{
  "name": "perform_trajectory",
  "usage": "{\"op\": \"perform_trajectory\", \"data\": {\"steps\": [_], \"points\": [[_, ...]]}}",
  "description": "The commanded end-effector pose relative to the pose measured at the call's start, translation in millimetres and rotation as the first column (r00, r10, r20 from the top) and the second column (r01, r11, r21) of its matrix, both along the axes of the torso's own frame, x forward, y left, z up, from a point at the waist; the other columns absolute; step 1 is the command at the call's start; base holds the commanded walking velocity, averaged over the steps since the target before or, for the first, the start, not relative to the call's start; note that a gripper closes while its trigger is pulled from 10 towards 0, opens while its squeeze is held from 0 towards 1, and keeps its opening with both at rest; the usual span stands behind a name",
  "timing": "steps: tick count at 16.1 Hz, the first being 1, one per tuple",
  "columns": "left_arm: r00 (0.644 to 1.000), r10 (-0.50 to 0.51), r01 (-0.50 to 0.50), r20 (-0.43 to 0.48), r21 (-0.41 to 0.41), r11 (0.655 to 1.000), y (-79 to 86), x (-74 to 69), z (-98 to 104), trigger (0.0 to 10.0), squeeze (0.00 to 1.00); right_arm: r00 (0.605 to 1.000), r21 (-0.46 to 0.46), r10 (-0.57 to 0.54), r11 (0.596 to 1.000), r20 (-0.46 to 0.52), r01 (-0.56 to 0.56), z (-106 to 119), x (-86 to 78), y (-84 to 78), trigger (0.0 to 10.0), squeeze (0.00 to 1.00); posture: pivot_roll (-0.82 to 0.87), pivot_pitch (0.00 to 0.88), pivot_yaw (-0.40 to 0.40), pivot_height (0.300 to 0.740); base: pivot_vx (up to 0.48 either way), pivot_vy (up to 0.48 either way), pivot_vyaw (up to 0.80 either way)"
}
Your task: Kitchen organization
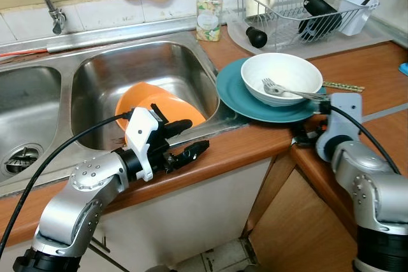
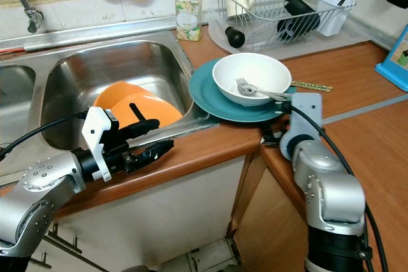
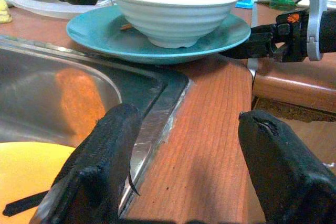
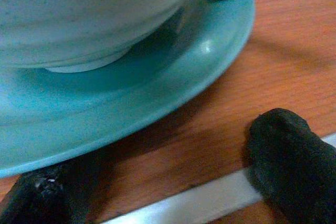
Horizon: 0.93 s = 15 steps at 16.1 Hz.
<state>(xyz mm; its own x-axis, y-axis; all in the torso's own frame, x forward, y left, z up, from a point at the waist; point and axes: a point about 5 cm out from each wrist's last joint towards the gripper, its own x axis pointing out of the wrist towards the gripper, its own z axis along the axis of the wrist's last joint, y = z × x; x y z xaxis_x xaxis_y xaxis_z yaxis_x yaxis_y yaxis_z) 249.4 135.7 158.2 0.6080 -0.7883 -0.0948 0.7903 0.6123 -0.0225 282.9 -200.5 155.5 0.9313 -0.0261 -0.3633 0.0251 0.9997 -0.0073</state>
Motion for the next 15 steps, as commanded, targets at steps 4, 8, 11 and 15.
{"op": "perform_trajectory", "data": {"steps": [4, 8, 11, 15], "points": [[1.000, 0.010, -0.010, 0.020, 0.006, 1.000, 2.0, 0.9, 5, 10.0, 0.00, 0.998, 0.047, 0.066, 0.997, 0.020, -0.066, 6, 6.8, 17.2, 10.0, 0.00, -0.06, 0.000, 0.020, 0.740, 0.000, 0.000, 0.00], [1.000, 0.016, -0.016, 0.024, 0.008, 1.000, 2.8, 1.8, 5, 10.0, 0.00, 0.996, 0.115, 0.082, 0.990, 0.019, -0.084, 7, 11.2, 26.8, 10.0, 0.00, -0.05, 0.000, 0.020, 0.740, 0.000, 0.000, 0.00], [0.999, 0.020, -0.020, 0.025, 0.008, 1.000, 2.1, 2.4, 5, 10.0, 0.00, 0.992, 0.107, 0.128, 0.986, 0.008, -0.128, 4, 10.2, 33.8, 10.0, 0.00, -0.05, 0.000, 0.020, 0.740, 0.000, 0.000, 0.00], [0.999, 0.024, -0.024, 0.026, 0.012, 1.000, 1.3, 3.2, 3, 10.0, 0.00, 0.989, 0.128, 0.147, 0.981, -0.009, -0.145, 0, 6.6, 33.5, 10.0, 0.00, -0.05, 0.000, 0.027, 0.740, 0.000, 0.000, 0.00]]}}
